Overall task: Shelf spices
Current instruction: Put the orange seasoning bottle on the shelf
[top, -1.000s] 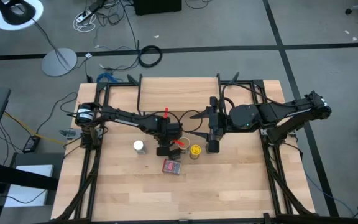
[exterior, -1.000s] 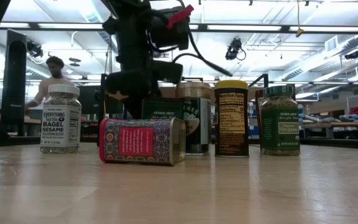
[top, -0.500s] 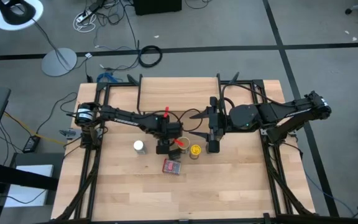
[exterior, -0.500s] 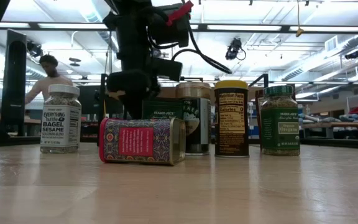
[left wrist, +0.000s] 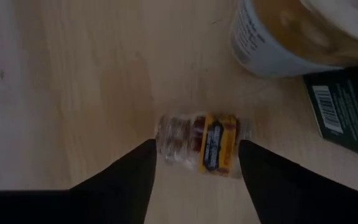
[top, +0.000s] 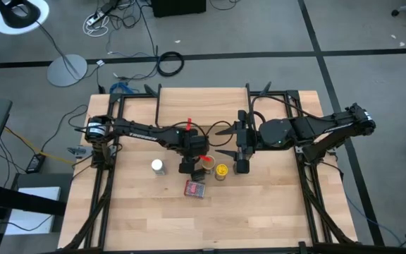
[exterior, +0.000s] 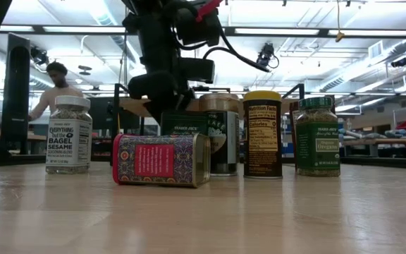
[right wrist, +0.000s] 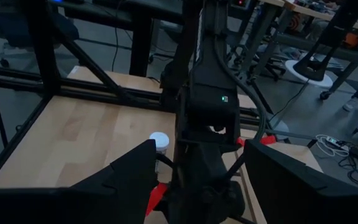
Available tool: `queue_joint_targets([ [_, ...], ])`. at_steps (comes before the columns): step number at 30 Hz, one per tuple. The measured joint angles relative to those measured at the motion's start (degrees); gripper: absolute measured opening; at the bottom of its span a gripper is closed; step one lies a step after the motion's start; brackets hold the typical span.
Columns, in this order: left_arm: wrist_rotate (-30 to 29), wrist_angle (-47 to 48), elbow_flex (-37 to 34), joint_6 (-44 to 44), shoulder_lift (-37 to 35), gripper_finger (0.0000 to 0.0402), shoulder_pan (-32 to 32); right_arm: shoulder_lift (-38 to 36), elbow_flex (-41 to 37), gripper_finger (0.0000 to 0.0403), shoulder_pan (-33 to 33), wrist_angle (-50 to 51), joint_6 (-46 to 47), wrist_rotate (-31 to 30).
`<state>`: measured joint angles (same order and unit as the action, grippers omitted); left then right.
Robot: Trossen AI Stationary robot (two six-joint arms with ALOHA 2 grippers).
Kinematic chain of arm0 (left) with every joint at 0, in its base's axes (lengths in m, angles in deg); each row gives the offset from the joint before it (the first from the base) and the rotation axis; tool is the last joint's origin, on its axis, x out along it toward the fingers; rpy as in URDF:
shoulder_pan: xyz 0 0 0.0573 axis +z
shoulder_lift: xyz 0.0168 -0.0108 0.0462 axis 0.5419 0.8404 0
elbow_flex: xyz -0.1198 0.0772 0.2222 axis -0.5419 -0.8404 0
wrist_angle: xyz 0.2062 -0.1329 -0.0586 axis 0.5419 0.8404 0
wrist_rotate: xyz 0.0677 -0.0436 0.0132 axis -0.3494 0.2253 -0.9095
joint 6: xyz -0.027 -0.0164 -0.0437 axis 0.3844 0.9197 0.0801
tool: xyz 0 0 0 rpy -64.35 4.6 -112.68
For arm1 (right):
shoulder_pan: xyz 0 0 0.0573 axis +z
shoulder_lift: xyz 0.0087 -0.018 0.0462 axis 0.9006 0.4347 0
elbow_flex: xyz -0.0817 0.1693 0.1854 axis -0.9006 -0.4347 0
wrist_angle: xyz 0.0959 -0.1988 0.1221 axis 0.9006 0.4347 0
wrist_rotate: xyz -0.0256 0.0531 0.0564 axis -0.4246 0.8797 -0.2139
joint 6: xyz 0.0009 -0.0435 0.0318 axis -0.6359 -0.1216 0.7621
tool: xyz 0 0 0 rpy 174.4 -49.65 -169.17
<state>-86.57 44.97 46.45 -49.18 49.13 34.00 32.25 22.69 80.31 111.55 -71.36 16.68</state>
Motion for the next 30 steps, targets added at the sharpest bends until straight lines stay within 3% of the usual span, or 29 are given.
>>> queue_joint_targets([
  [7,0.1,-2.5,0.0,8.2,0.0,0.0274,2.1,0.0,0.0,0.0242,0.0,0.0,-0.1,0.0],
  [20,5.4,1.8,0.0,22.9,0.0,0.0260,2.1,0.0,0.0,0.0242,0.0,0.3,0.0,0.0],
  [30,-1.4,4.5,0.0,35.5,0.5,0.0259,-0.5,0.0,0.0,0.0242,0.0,0.3,-0.3,0.0],
])
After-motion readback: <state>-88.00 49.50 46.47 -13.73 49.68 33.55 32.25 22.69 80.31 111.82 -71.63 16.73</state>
